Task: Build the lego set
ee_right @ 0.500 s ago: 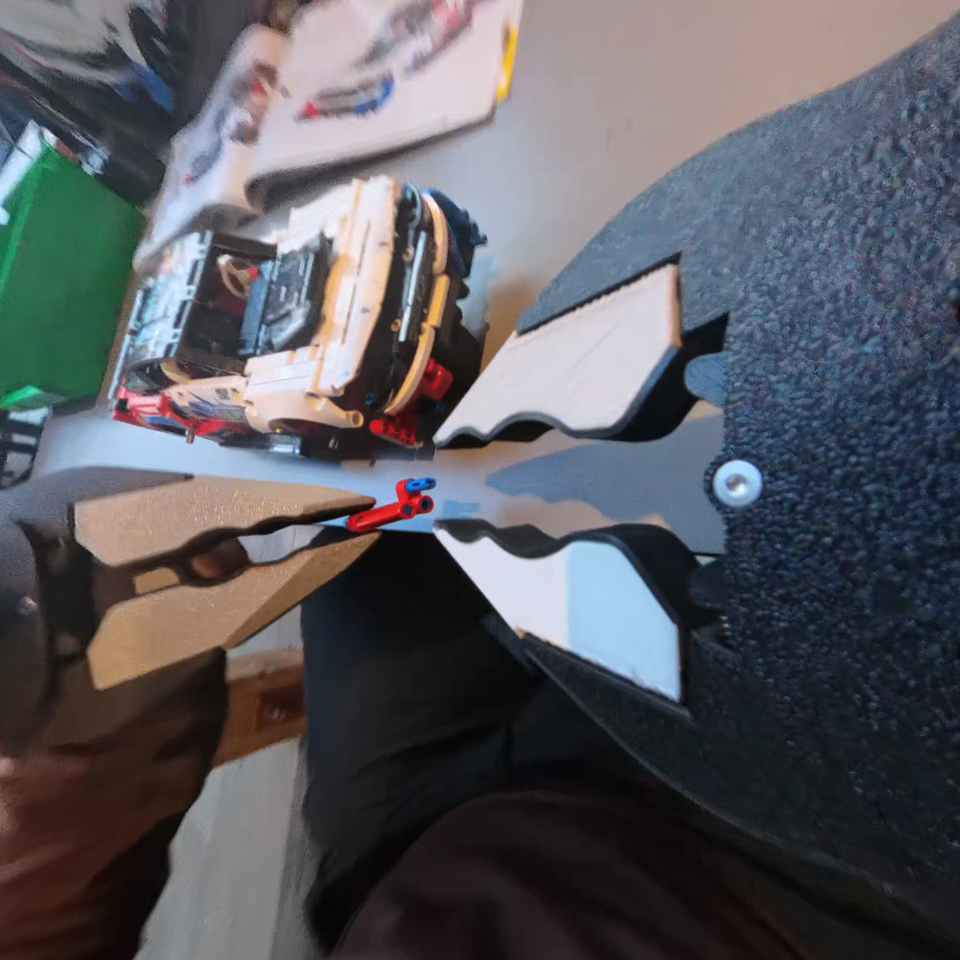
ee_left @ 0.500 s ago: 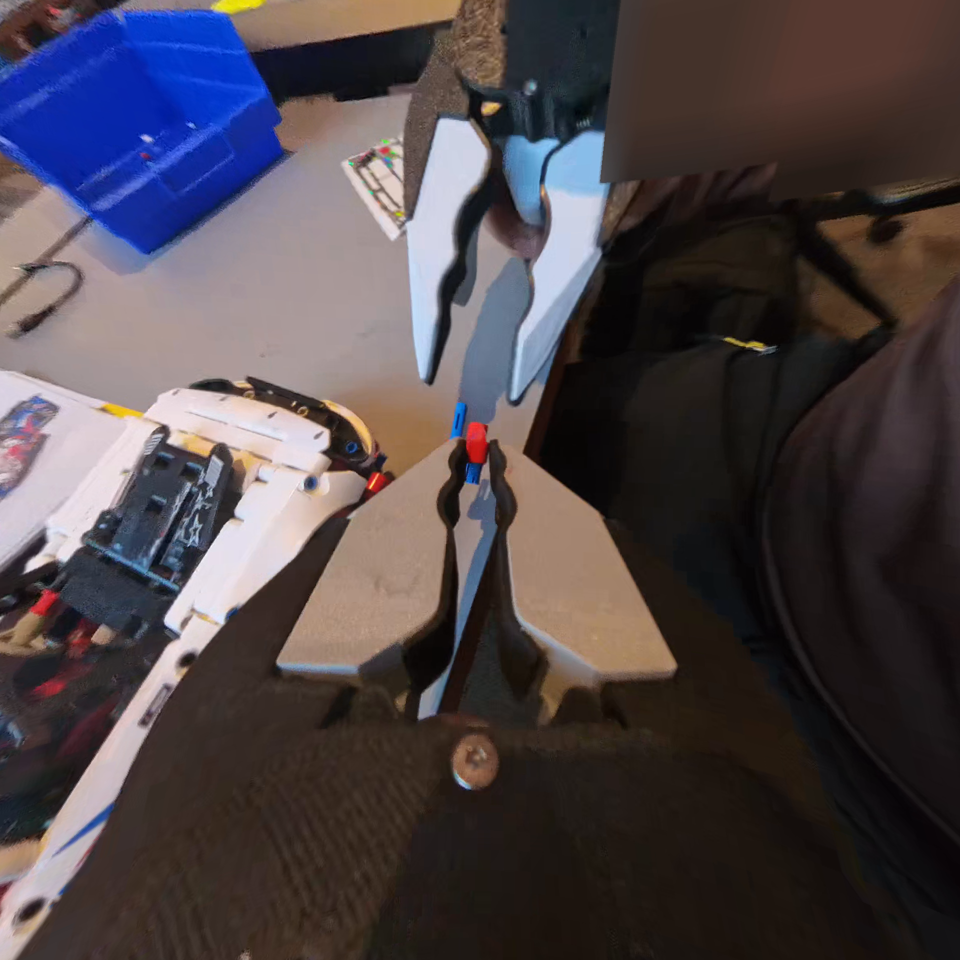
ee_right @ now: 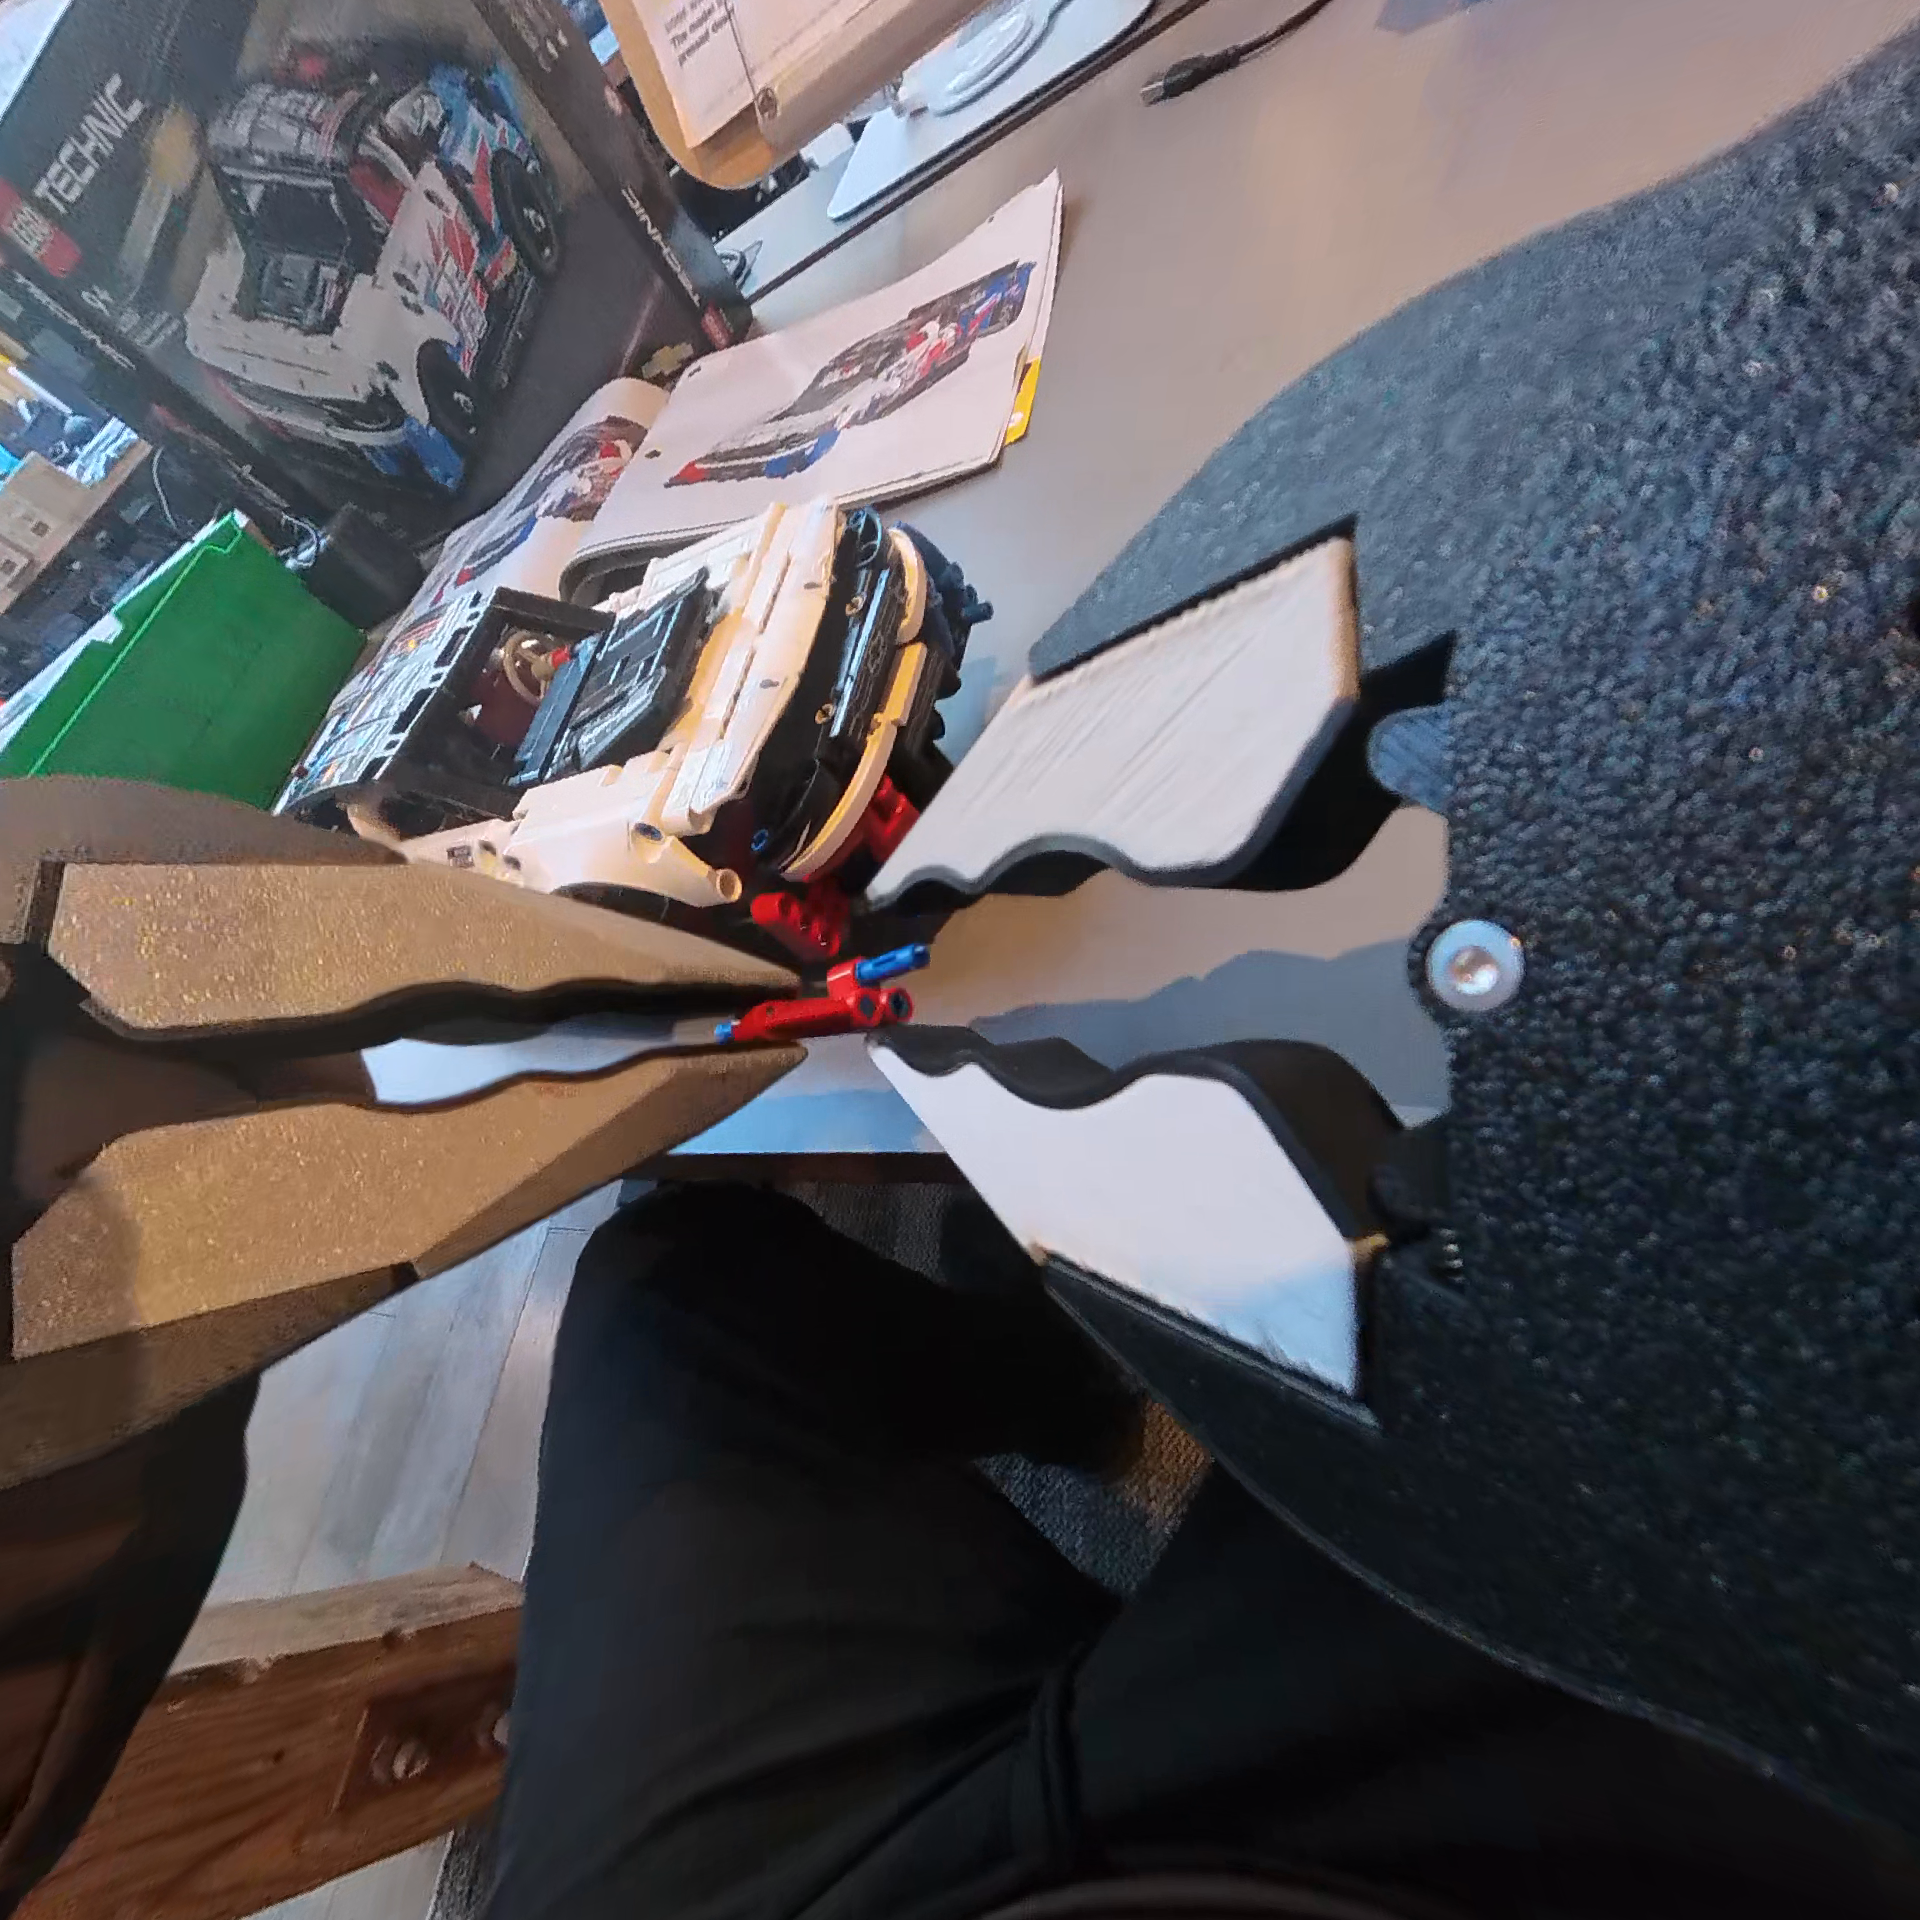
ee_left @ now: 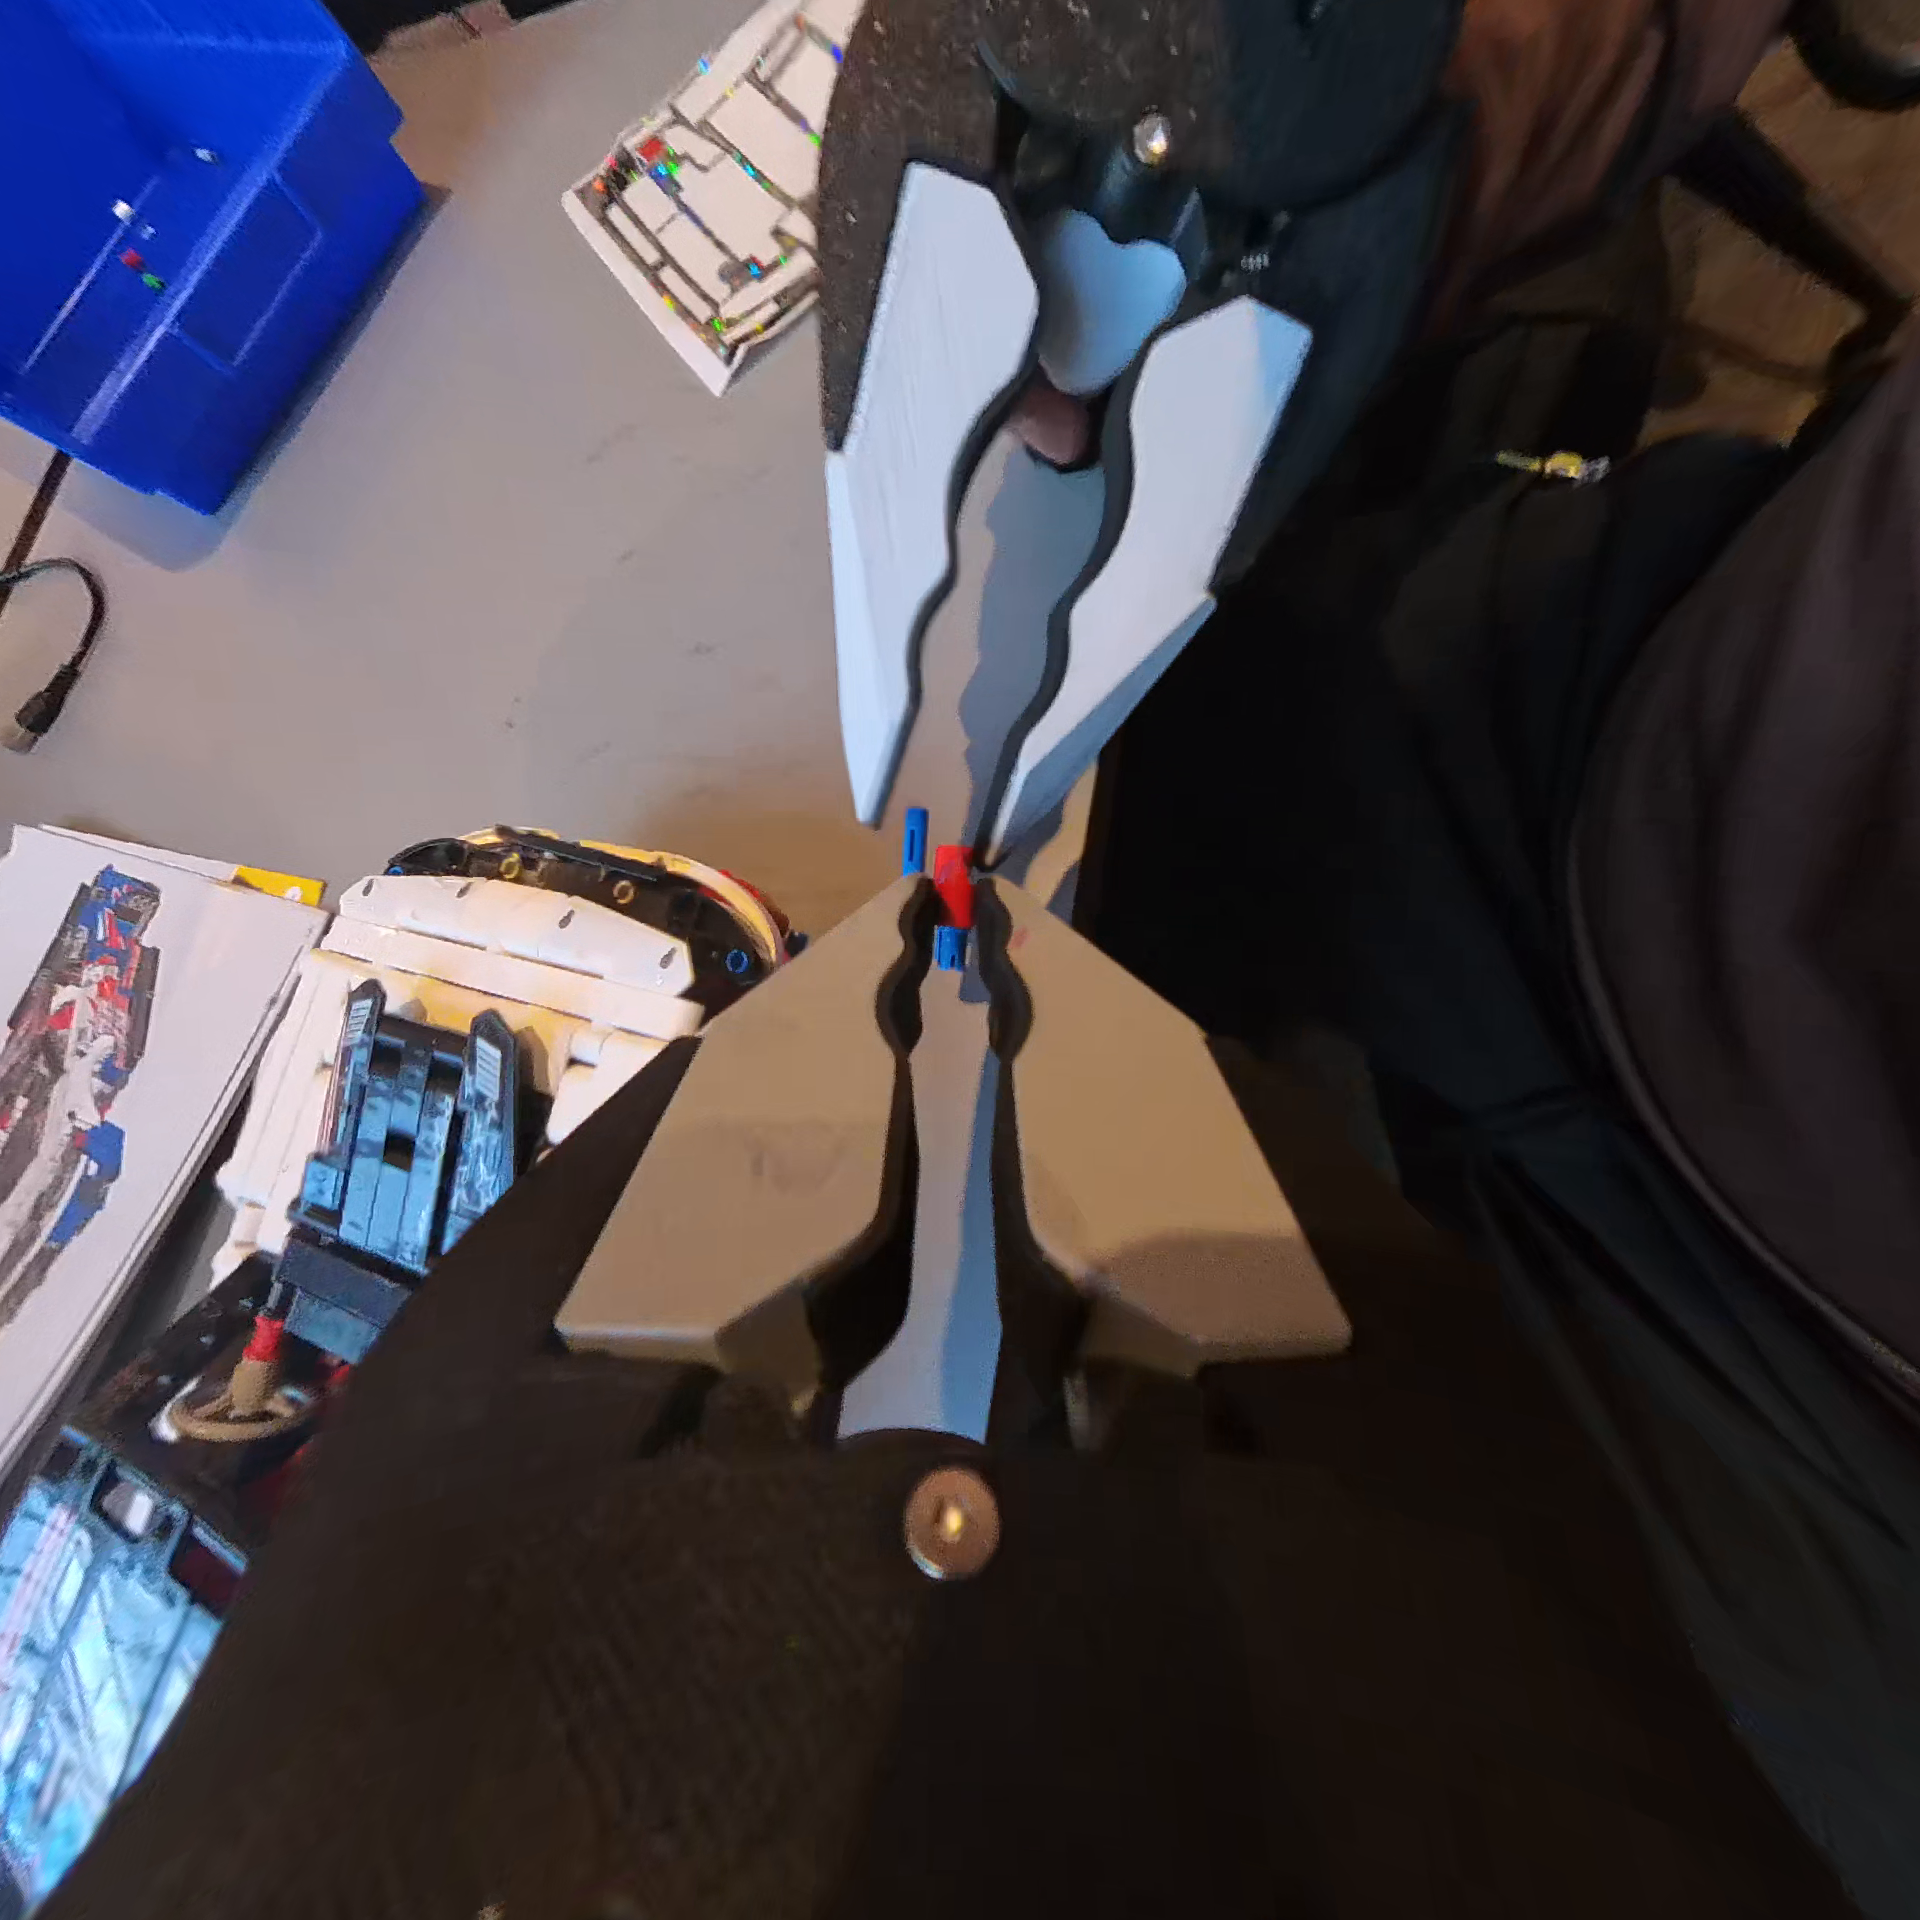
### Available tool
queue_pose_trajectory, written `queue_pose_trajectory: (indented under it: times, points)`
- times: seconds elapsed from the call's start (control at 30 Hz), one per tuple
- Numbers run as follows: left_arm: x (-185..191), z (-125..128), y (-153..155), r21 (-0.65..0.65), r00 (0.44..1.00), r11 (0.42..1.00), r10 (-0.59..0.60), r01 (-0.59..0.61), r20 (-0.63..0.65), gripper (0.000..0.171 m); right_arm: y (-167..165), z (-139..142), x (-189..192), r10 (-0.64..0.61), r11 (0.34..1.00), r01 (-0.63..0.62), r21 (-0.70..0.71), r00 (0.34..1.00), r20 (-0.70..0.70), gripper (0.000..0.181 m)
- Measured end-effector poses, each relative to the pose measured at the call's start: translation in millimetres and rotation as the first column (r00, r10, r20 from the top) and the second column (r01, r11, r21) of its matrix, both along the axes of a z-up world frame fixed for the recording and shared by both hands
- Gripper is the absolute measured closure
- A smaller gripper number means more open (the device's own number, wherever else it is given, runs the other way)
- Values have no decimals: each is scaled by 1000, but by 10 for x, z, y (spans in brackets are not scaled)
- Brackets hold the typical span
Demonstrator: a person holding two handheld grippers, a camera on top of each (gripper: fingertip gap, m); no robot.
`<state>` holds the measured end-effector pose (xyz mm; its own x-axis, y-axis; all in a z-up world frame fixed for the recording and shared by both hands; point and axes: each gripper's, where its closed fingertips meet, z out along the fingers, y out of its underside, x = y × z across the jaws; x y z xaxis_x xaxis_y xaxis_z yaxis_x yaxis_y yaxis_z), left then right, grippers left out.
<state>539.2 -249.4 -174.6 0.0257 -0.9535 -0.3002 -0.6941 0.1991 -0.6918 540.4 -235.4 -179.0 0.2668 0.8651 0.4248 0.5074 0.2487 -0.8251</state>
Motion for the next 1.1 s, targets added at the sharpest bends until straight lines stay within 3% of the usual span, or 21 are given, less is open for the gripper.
queue_pose_trajectory:
  times: [0.33,0.5,0.67,0.83,1.1]
  points:
    - [-37,-75,31,30,996,999,-41,43,-80,166,-6,-171,29,18,991,-6,-134,996,91,166]
    - [-94,-44,-8,13,994,996,-83,84,-68,167,-17,-125,44,3,994,5,-107,998,70,172]
    - [-68,2,70,25,998,999,-47,48,-47,166,-2,-141,21,-50,999,51,-3,993,103,171]
    - [-59,-33,57,42,995,998,-52,56,-80,167,23,-2,97,-76,997,76,-4,997,4,172]
    - [-6,-36,90,-66,999,998,7,-10,-44,166,18,-14,59,-92,996,92,-5,996,11,169]
